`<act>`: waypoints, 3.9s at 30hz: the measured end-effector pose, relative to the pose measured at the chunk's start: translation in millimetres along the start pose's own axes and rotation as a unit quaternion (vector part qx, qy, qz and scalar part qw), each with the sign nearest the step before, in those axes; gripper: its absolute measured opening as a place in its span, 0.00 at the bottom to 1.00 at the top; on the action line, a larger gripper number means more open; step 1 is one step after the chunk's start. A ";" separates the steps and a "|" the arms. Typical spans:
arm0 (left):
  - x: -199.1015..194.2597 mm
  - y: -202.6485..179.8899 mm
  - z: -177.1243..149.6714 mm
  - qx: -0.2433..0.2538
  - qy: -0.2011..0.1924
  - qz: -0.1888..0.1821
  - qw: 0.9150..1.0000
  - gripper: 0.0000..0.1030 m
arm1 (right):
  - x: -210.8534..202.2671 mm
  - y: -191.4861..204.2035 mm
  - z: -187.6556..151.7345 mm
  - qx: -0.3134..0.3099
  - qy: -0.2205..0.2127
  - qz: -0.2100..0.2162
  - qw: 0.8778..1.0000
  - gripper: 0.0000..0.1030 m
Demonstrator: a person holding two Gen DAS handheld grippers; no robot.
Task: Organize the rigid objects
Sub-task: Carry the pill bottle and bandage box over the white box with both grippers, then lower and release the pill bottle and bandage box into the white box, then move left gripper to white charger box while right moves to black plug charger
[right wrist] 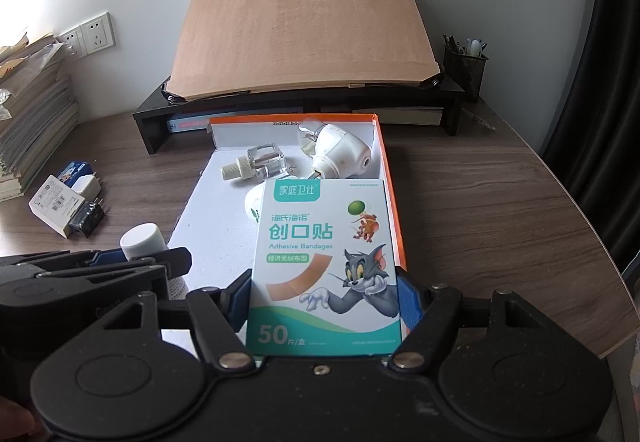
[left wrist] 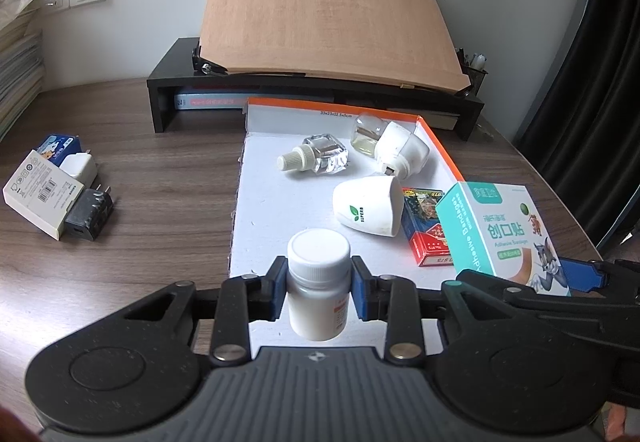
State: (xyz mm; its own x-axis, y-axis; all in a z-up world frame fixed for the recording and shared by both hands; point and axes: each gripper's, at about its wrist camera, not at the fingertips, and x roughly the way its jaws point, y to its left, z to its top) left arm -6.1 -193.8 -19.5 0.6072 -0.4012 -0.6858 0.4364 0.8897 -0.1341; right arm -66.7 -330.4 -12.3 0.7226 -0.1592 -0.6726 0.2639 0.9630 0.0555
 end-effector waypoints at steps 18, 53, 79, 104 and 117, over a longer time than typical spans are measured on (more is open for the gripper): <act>6.2 2.3 0.7 0.001 0.008 -0.005 1.000 0.32 | 7.2 -1.3 -1.1 0.005 0.009 -0.002 1.000 0.81; 19.1 -6.5 0.7 0.006 0.044 -0.041 0.998 0.38 | 3.7 -26.0 1.2 0.053 -0.009 -0.014 0.998 0.80; -35.4 83.6 11.6 -0.116 -0.039 0.044 0.992 0.76 | -7.6 44.6 17.8 -0.002 -0.050 0.051 0.997 0.81; -13.6 230.6 44.0 -0.170 -0.036 0.120 0.978 0.88 | 31.9 151.5 30.4 -0.019 -0.022 0.062 0.998 0.81; 26.8 272.8 51.1 -0.152 0.013 0.139 0.978 0.94 | 57.5 170.5 33.7 0.001 -0.004 0.036 0.999 0.81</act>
State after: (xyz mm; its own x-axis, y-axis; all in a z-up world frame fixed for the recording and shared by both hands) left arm 163.2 27.0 -37.9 0.6553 -0.1319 -0.7437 0.0359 0.9890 -0.1437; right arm 41.3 -182.7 -16.6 0.7455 -0.0908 -0.6603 0.2114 0.9717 0.1051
